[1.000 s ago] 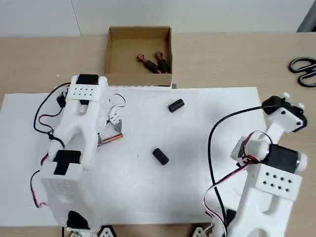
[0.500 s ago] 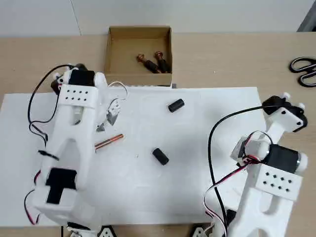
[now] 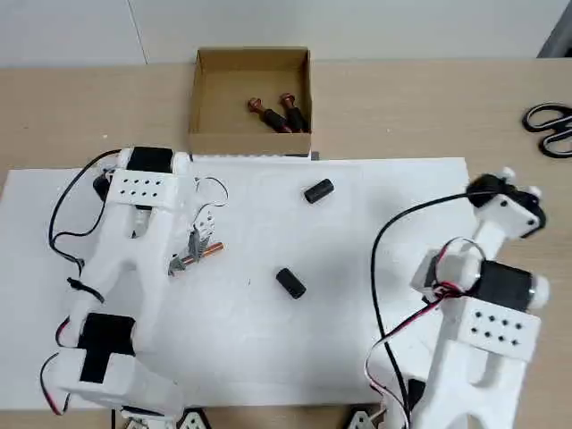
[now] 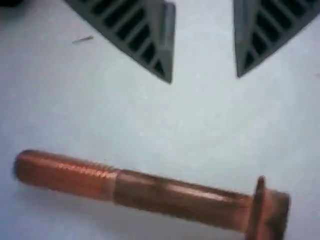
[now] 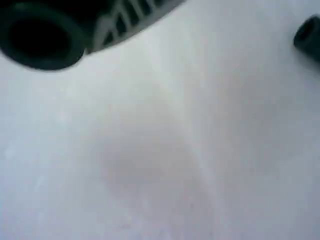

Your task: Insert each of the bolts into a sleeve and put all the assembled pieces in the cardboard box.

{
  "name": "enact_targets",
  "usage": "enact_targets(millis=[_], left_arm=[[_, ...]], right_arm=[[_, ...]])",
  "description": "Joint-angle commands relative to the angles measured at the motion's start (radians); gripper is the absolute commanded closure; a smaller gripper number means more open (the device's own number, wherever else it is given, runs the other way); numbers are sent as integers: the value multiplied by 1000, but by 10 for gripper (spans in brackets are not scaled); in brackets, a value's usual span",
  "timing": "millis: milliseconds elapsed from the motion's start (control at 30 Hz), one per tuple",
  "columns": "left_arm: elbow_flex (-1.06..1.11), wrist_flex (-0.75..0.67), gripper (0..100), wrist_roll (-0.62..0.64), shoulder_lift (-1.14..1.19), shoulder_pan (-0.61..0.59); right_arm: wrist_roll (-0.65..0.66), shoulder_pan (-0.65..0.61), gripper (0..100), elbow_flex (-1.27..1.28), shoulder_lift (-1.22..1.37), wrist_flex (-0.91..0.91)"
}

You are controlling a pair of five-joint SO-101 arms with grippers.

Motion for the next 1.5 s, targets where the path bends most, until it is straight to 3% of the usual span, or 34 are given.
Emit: enact_targets(millis=[0, 167, 400, 833, 1233, 1467], left_arm=[[13, -34, 912, -2, -17, -3], [19, -41, 829, -2, 55, -5], [21, -49, 821, -2, 132, -8], [13, -138, 822, -31, 239, -199], [-271, 31, 823, -26, 238, -218], [-278, 31, 823, -25, 170, -204]], right_arm=[[5, -64, 996, 2, -12, -28], [12, -79, 996, 8, -18, -90], [14, -90, 996, 8, -18, -90], [48, -88, 996, 8, -12, -113], [48, -88, 996, 8, -12, -116], [48, -88, 996, 8, -12, -116]])
